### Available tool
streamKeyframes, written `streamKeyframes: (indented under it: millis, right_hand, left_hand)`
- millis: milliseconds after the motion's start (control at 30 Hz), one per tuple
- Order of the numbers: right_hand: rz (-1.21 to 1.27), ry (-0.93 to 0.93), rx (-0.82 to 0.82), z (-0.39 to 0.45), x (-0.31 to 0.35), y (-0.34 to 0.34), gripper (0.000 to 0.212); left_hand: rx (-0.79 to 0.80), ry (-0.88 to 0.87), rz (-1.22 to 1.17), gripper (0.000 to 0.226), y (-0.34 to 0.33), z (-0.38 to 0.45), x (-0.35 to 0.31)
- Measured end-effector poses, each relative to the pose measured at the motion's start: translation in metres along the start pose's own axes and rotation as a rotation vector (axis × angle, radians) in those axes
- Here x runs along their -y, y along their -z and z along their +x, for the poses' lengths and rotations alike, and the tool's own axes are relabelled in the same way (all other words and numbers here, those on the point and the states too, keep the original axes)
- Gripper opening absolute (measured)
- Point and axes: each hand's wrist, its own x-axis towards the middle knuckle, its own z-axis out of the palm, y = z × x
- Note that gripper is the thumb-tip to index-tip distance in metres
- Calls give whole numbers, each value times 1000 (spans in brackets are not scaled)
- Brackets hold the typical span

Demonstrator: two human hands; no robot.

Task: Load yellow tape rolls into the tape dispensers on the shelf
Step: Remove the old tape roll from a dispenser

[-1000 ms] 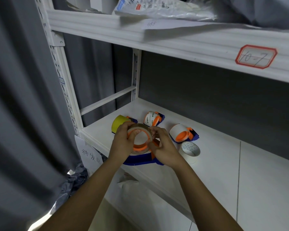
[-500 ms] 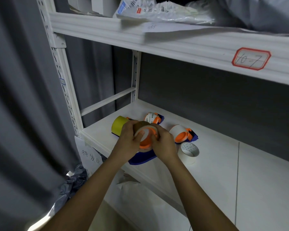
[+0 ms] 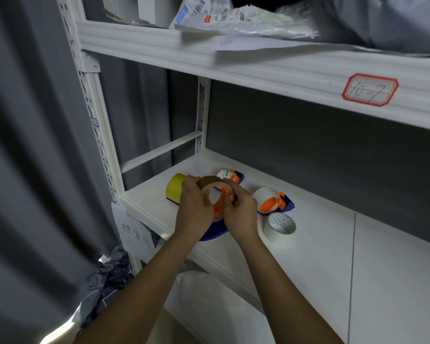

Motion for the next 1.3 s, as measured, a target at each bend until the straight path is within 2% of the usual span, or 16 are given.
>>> streamKeyframes:
  millis: [133, 267, 367, 467, 567, 700, 800, 900, 967, 1033, 1133, 1300]
  right_hand:
    - [-43, -35, -19, 5, 1, 1, 30]
    - [-30, -41, 196, 13, 2, 19, 30]
    - [-41, -34, 349, 17, 5, 29, 37]
    - [-122, 8, 288, 15, 10, 25, 39]
    - [-188, 50, 191, 12, 13, 17, 37]
    - [-272, 62, 144, 14, 11, 12, 33]
    - [-236, 80, 132, 17, 7, 11, 33]
    - [-224, 32, 168, 20, -3, 16, 34]
    - [-170, 30, 211, 20, -10, 21, 35]
    - [-68, 61, 262, 18, -16, 24, 36]
    - [72, 24, 280, 15, -20, 21, 39]
    - [527, -250, 333, 8, -27, 19, 47]
  left_hand:
    - [19, 24, -49, 25, -3, 4, 3]
    - [202, 36, -187, 19, 10, 11, 11]
    - [286, 4, -159, 28, 15, 12, 13]
    - [184, 11, -96, 35, 7, 6, 7]
    - [74, -1, -73, 32, 2, 0, 2]
    - [3, 1, -77, 27, 2, 2, 4]
    - [29, -2, -110, 28, 2, 5, 7]
    - [148, 66, -213, 48, 8, 8, 9]
    - [208, 169, -256, 46, 16, 11, 9]
    - [295, 256, -216, 26, 21, 15, 10]
    - [410, 359, -382, 11, 18, 16, 13]
    - [324, 325, -490, 20, 8, 9, 18]
